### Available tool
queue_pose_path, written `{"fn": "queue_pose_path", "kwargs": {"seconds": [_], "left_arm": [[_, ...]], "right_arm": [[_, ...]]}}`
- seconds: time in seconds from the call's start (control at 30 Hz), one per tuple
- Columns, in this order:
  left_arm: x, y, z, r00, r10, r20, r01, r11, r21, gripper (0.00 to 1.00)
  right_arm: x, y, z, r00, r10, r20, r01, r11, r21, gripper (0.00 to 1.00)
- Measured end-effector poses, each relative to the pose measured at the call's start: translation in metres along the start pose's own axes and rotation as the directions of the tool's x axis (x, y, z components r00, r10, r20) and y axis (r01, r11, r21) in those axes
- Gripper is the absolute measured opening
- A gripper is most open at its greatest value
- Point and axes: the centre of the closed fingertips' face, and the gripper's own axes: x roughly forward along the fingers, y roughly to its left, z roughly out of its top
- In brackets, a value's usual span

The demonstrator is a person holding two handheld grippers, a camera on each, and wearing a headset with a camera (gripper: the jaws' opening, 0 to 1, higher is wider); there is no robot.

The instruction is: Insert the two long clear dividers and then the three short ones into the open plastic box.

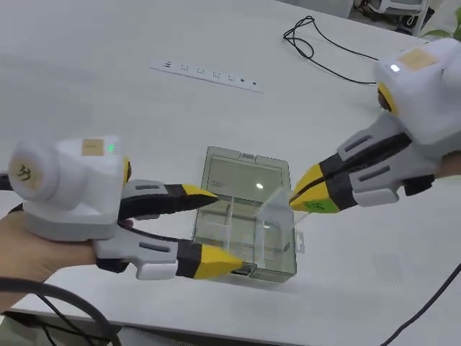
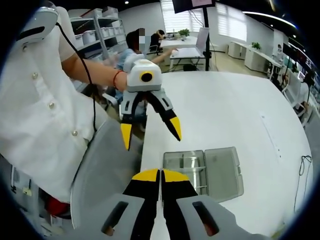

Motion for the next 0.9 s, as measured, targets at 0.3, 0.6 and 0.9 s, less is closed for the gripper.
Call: {"fn": "queue_pose_path", "kwargs": {"seconds": [0.3, 0.6, 0.9], "left_arm": [[-0.004, 0.014, -0.018, 0.9977, 0.045, -0.050, -0.043, 0.999, 0.030, 0.82], [-0.005, 0.023, -0.032, 0.9945, 0.068, -0.080, -0.066, 0.998, 0.022, 0.98], [-0.005, 0.024, -0.039, 0.9921, 0.073, -0.102, -0.072, 0.997, 0.013, 1.00]], "right_arm": [[0.020, -0.026, -0.013, 0.9987, -0.051, -0.007, 0.051, 0.999, -0.002, 0.02], [0.050, -0.050, -0.037, 0.9975, -0.069, 0.015, 0.069, 0.998, 0.002, 0.02], [0.070, -0.054, -0.055, 0.9975, -0.069, 0.015, 0.068, 0.997, 0.023, 0.02]]}}
